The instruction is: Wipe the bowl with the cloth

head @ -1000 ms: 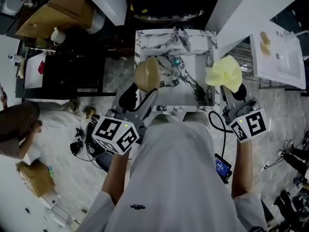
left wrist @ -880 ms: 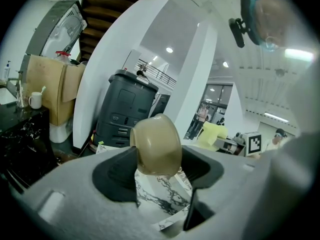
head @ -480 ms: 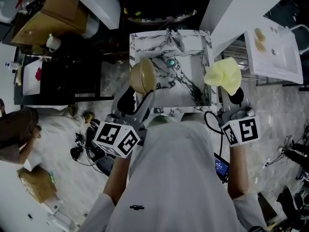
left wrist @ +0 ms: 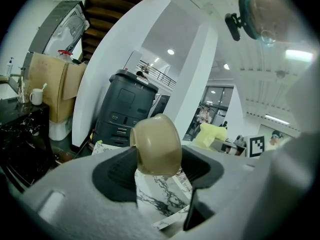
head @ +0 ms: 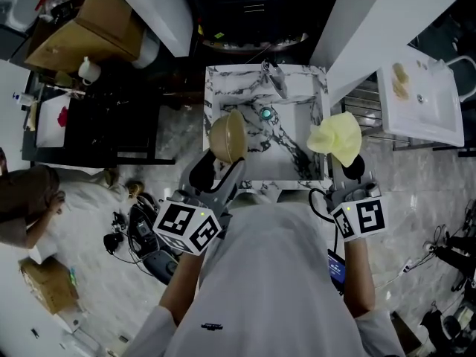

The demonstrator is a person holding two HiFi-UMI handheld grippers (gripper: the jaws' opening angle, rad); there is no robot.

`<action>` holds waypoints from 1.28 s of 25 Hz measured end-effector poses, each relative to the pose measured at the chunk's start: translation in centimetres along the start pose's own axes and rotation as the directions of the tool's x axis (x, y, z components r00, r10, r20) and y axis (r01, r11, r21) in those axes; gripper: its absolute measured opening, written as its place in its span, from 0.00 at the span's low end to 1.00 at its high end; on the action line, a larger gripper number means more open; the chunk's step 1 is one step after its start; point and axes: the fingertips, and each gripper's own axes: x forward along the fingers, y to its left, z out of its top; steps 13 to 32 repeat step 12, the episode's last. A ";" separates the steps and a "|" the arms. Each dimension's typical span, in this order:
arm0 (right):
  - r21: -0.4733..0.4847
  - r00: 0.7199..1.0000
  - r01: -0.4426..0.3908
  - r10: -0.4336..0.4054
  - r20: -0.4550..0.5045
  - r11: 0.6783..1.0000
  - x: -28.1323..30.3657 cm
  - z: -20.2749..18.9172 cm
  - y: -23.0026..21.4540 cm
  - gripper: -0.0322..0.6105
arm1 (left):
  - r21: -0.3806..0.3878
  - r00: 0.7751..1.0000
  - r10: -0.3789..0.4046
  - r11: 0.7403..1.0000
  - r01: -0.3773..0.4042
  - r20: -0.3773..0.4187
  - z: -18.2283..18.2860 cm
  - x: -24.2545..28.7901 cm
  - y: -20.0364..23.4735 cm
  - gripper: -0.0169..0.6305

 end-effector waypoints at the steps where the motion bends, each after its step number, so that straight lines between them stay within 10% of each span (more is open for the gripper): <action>1: 0.001 1.000 -0.001 0.001 0.000 1.000 0.0 0.0 0.1 0.10 | 0.001 1.000 -0.003 1.000 0.003 -0.002 -0.1 0.0 -0.1 0.46; 32: 0.000 1.000 0.000 0.000 -0.003 1.000 0.4 -0.1 0.4 0.10 | 0.013 1.000 -0.027 1.000 0.027 -0.012 0.1 0.6 -0.8 0.46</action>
